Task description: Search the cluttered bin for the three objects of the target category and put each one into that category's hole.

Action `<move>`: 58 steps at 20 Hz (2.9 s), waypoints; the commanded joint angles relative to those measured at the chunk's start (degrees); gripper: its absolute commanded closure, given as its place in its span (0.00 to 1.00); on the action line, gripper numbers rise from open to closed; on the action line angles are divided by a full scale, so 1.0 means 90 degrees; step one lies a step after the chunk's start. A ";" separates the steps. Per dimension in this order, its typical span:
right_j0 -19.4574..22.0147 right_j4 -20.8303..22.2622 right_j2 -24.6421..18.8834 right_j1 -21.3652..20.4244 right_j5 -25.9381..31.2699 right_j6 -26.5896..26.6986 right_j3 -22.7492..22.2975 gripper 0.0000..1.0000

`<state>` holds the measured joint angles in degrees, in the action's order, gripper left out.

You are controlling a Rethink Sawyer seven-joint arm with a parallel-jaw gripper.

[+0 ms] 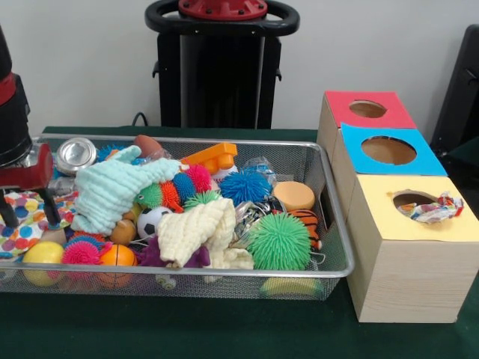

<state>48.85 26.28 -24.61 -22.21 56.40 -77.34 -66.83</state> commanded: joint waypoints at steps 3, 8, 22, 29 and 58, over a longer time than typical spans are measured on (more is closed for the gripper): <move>0.0347 0.0365 0.0277 -0.0469 0.0071 0.0902 -0.0746 0.00; 0.0593 0.0394 0.0277 -0.0703 -0.0068 0.0980 -0.1339 0.00; 0.1138 0.0776 0.0033 -0.0306 -0.0842 0.0901 -0.1904 0.00; 0.1182 0.0895 -0.0049 0.0040 -0.1107 0.0745 -0.1859 0.00; 0.1155 0.0777 -0.0261 0.1017 -0.1499 0.0627 -0.1329 1.00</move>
<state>59.84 32.24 -23.39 -20.24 47.86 -77.34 -76.62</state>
